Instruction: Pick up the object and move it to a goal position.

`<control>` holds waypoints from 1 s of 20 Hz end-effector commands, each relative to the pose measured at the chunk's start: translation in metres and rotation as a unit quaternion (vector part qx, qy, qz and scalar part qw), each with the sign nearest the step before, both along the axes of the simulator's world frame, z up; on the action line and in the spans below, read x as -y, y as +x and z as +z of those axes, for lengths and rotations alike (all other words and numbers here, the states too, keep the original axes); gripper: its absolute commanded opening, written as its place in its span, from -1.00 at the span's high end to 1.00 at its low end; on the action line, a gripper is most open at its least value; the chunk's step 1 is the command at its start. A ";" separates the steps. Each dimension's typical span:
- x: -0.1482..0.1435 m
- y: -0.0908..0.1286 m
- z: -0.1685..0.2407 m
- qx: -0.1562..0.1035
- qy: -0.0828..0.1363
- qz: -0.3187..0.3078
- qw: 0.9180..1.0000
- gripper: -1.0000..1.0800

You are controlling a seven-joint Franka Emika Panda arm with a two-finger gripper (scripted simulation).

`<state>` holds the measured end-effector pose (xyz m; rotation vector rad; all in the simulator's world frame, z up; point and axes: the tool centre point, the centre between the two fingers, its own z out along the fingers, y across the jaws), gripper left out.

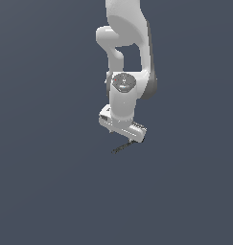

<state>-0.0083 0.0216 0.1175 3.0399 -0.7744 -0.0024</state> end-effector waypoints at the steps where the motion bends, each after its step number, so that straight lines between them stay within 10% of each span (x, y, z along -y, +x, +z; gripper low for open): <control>1: -0.005 -0.002 -0.006 0.000 0.001 -0.033 0.999 -0.92; 20: -0.035 -0.018 -0.050 0.001 0.002 -0.260 0.965 -0.92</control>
